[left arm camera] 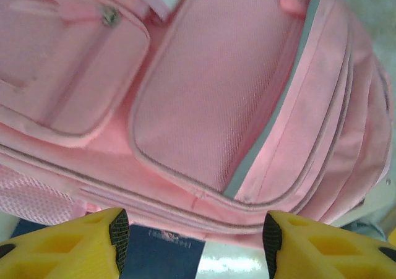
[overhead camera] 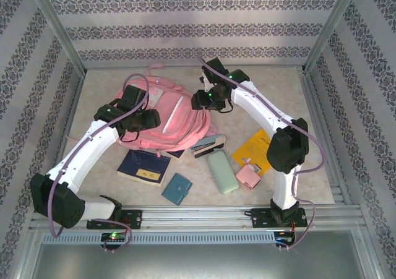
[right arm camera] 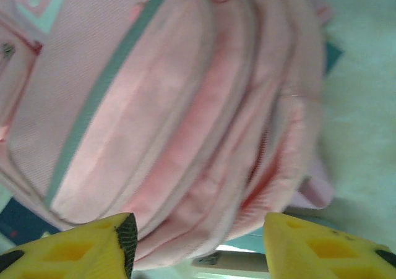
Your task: Pack books, pencil case, and school supplies into a backpack
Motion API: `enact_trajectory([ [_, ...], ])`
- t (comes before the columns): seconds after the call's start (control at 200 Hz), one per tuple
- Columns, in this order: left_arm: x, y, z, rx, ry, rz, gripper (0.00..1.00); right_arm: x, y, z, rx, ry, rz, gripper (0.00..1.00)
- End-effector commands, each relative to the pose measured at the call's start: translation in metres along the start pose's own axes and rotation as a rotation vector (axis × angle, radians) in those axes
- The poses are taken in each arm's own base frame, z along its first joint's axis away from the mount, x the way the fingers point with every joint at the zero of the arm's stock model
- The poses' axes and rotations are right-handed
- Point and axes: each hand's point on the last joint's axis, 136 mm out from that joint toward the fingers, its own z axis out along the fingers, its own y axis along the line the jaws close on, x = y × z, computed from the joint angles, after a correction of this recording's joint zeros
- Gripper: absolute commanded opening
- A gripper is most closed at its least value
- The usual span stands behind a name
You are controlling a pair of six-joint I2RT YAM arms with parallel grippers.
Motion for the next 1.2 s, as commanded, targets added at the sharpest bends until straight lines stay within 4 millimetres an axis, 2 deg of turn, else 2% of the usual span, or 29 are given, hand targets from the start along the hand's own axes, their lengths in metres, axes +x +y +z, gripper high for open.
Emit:
enact_trajectory([
  [0.0,0.016,-0.008,0.002,0.066,0.077,0.039,0.60,0.000,-0.020,-0.045,0.110,-0.124,-0.012,0.61],
  [0.185,0.031,-0.030,0.017,0.094,0.164,0.164,0.62,0.046,-0.034,-0.064,0.117,-0.095,-0.031,0.63],
  [0.28,0.035,-0.049,0.032,0.110,0.213,0.255,0.63,0.068,-0.038,-0.069,0.063,-0.087,-0.016,0.71],
  [0.335,0.032,-0.056,0.042,0.114,0.228,0.284,0.63,0.078,-0.044,-0.072,0.053,-0.100,0.011,0.77],
  [0.46,0.006,-0.051,0.062,0.043,0.192,0.324,0.64,0.097,-0.047,-0.074,-0.014,-0.094,0.045,0.75],
  [0.56,-0.020,-0.046,0.077,0.038,0.168,0.301,0.64,0.105,-0.051,-0.075,-0.031,-0.111,0.071,0.74],
  [0.655,-0.034,-0.049,0.092,0.063,0.167,0.285,0.63,0.109,-0.055,-0.075,-0.039,-0.099,0.109,0.77],
  [0.754,-0.039,-0.054,0.109,0.097,0.188,0.284,0.63,0.115,-0.052,-0.076,-0.076,-0.079,0.090,0.73],
  [0.929,-0.041,-0.071,0.133,0.236,0.233,0.240,0.61,0.106,-0.054,-0.077,-0.169,-0.112,0.185,0.65],
  [1.059,-0.040,-0.079,0.141,0.309,0.272,0.208,0.49,0.101,-0.051,-0.068,-0.211,-0.090,0.231,0.59],
  [1.094,-0.038,-0.079,0.142,0.315,0.279,0.205,0.42,0.098,-0.048,-0.066,-0.226,-0.083,0.237,0.57],
  [1.194,-0.040,-0.077,0.138,0.327,0.275,0.192,0.13,0.088,-0.040,-0.058,-0.263,-0.079,0.255,0.50],
])
